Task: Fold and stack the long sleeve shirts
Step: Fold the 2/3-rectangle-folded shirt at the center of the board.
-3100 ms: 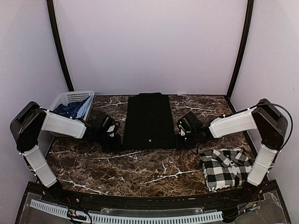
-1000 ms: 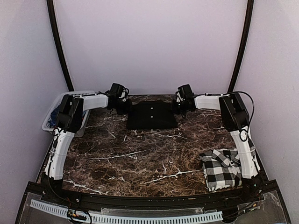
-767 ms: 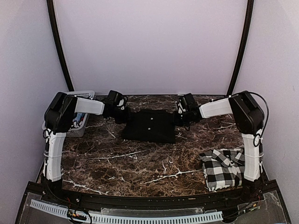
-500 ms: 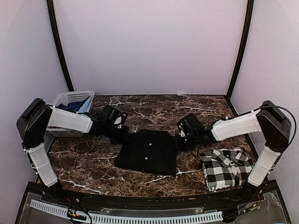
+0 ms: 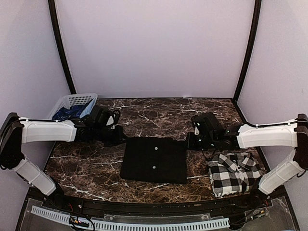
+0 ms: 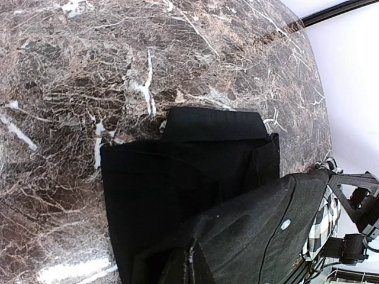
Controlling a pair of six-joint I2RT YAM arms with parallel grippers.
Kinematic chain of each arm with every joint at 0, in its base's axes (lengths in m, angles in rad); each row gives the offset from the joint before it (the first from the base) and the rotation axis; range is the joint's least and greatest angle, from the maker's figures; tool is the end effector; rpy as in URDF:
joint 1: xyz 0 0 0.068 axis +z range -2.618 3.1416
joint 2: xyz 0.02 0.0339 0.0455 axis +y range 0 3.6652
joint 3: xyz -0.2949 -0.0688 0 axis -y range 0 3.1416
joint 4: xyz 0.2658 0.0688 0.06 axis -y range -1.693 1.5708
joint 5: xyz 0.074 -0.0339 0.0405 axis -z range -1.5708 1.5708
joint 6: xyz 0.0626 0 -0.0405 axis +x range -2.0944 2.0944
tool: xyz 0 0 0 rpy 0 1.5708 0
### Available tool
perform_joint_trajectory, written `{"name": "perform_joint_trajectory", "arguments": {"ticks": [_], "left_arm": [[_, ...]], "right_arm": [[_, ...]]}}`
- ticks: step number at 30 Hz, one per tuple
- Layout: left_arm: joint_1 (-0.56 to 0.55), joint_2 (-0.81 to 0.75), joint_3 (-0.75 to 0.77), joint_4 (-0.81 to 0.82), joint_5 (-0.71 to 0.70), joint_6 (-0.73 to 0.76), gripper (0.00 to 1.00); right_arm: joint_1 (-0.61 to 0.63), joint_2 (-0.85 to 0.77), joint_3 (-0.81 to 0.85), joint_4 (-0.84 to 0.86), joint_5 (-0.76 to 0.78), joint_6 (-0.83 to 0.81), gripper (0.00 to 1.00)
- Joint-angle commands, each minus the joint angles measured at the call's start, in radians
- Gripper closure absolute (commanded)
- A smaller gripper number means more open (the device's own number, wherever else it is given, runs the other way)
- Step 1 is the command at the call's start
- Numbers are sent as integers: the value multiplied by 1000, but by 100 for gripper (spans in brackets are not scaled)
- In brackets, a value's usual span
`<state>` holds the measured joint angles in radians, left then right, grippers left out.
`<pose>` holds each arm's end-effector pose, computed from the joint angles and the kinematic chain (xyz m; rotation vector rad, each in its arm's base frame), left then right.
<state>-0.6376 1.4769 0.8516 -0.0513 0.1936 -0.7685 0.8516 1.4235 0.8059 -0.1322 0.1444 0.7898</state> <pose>0.2729 -0.2172 0.2154 -0.0458 2.4184 -0.9280 0.2226 0.2406 0.2076 0.0014 2.4052 0.6470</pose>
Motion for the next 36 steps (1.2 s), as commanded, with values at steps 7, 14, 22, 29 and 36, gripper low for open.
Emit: {"name": "perform_joint_trajectory", "arguments": {"ticks": [7, 14, 22, 29, 36], "left_arm": [[4, -8, 69, -63, -65, 44, 100], [8, 35, 138, -75, -71, 52, 100], [36, 57, 185, -89, -65, 70, 100], [105, 178, 249, -35, -20, 125, 100], [184, 453, 427, 29, 25, 210, 100]], "right_arm": [[7, 16, 102, -29, 85, -56, 100], [6, 68, 173, -54, 103, -88, 100], [-32, 80, 209, -62, 111, -114, 100], [-132, 187, 221, 52, 44, -182, 100], [-254, 453, 372, 125, -80, -259, 100]]}}
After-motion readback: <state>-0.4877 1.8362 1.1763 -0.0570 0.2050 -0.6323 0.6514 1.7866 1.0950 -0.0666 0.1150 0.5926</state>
